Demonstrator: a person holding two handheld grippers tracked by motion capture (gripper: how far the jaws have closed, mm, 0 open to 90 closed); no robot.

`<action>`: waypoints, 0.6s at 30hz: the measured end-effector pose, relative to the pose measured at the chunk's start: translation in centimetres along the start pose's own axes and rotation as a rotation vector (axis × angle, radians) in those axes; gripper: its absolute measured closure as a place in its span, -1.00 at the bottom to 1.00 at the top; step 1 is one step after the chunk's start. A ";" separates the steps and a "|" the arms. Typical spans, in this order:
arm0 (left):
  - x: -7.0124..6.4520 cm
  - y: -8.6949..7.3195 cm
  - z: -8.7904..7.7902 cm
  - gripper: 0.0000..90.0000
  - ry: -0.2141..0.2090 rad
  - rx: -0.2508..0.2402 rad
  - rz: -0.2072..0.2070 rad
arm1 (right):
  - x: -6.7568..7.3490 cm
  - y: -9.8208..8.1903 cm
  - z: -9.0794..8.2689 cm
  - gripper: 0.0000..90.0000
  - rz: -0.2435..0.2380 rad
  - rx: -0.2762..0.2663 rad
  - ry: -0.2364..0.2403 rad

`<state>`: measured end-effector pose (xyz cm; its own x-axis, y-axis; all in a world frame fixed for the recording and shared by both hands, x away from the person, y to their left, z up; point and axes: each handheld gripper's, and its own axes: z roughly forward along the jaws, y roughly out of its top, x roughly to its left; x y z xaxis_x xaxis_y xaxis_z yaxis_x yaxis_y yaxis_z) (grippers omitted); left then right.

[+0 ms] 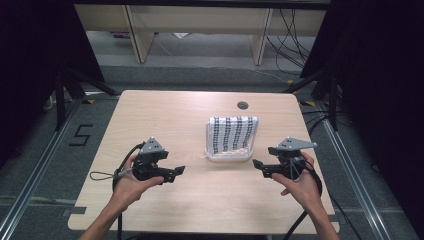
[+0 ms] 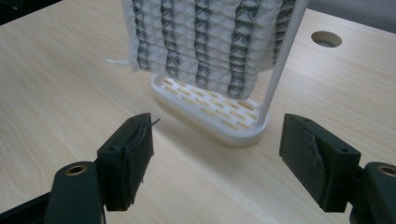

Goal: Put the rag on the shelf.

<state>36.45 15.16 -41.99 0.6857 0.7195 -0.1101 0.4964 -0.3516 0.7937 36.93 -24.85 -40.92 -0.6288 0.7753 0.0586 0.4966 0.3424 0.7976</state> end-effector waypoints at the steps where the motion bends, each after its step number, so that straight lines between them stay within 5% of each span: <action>1: 0.0 -0.2 0.0 -0.57 0.000 0.004 0.000 | 0.1 -0.2 0.1 -0.40 -0.001 -0.005 0.004; 18: -0.5 -2.3 -0.5 -0.56 -0.001 -0.001 0.007 | 1.4 -2.5 0.4 -0.40 0.003 0.021 0.014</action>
<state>34.68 15.91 -43.45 0.6896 0.7165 -0.1051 0.4910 -0.3559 0.7951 35.02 -24.40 -43.11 -0.6351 0.7693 0.0695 0.5109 0.3509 0.7848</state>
